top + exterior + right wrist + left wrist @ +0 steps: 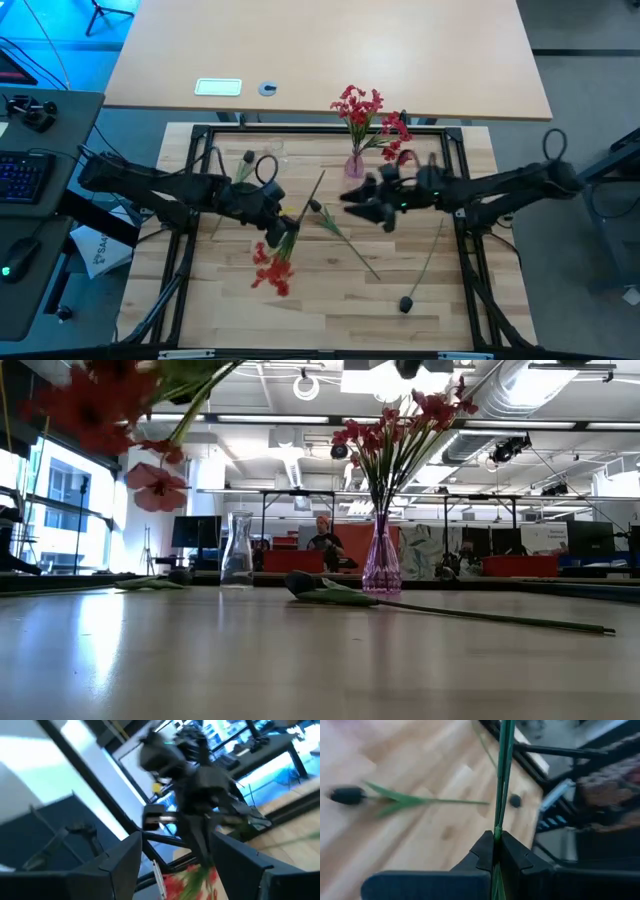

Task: Sort flowers into vase by color
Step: Put the red flowers into the purple vase

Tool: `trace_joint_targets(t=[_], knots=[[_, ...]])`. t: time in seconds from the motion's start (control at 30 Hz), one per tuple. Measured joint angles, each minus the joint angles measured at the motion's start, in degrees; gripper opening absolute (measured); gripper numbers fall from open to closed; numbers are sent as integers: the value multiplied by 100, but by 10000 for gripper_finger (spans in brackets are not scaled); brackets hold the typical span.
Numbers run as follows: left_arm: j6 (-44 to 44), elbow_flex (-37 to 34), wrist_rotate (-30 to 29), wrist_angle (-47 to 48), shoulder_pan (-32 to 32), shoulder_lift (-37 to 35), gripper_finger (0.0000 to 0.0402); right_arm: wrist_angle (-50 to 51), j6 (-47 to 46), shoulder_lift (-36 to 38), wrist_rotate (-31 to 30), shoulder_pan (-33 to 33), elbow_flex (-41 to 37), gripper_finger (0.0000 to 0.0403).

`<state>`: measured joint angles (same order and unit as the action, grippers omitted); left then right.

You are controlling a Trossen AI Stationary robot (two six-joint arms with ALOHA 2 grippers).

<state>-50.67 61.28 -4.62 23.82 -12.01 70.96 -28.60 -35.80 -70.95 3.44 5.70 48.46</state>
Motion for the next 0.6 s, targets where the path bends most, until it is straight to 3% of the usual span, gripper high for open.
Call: trace_joint_targets(t=[0.13, 0.27, 0.43, 0.6], knots=[[-542, -1013, 513, -1564, 0, -475, 0, 856, 638, -579, -2, 145, 1116, 221], [-1530, -1941, 715, -3258, 5, -975, 0, 2611, 1480, -893, -171, 222, 2341, 211], [-3089, -2483, 1116, -5105, 42, -1271, 0, 5104, 3369, -1394, -1324, 445, 4088, 200], [-4092, -2483, 1231, -5306, 183, -1278, 0, 6645, 6218, -2182, -2800, 765, 5547, 200]])
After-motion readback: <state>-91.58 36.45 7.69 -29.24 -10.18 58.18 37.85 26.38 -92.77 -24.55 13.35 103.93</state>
